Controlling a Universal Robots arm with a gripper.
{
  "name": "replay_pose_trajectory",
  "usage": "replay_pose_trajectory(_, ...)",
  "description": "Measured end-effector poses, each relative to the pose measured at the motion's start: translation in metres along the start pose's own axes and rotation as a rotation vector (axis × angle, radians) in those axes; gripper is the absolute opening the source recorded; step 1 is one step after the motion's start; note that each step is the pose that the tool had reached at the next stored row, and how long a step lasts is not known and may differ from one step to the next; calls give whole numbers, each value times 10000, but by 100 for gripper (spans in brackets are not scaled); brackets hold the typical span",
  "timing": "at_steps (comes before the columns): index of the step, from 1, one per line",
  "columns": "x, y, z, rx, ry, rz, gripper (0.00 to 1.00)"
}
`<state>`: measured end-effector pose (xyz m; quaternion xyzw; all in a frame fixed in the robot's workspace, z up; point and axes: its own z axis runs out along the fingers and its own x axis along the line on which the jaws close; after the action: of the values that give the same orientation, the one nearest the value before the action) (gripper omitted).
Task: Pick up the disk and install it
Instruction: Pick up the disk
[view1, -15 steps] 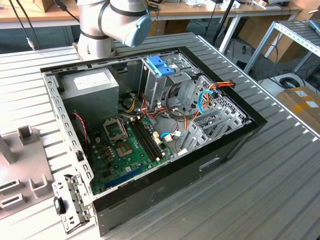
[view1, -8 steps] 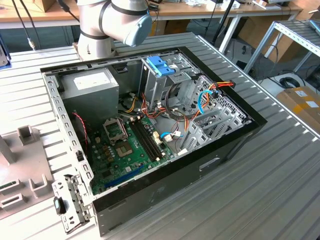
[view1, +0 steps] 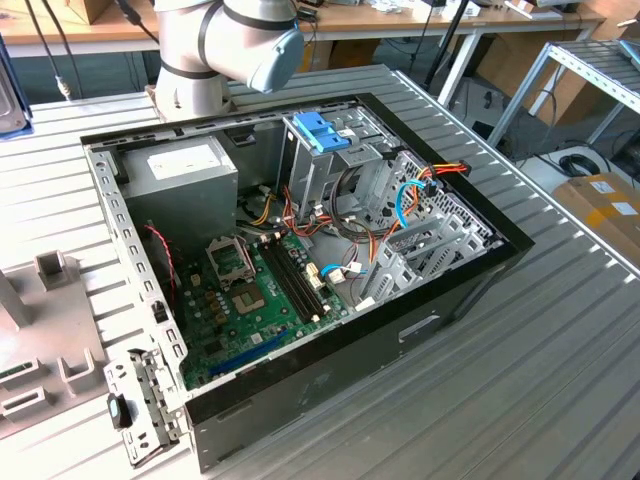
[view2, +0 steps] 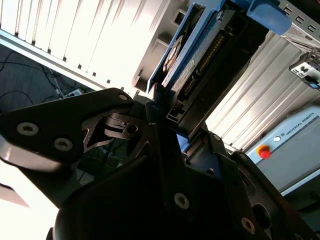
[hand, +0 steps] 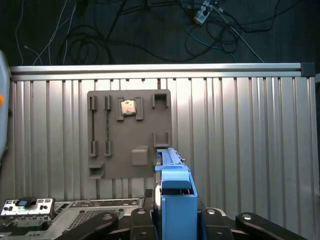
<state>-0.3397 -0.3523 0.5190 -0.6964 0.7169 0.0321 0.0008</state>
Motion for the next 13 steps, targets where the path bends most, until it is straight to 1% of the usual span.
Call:
replay_pose_trajectory(5, -2, -68, -2, 0, 0, 0, 37)
replay_pose_trajectory(6, -3, -91, -3, 0, 0, 0, 37)
replay_pose_trajectory(13, -5, -172, -4, 0, 0, 0, 37)
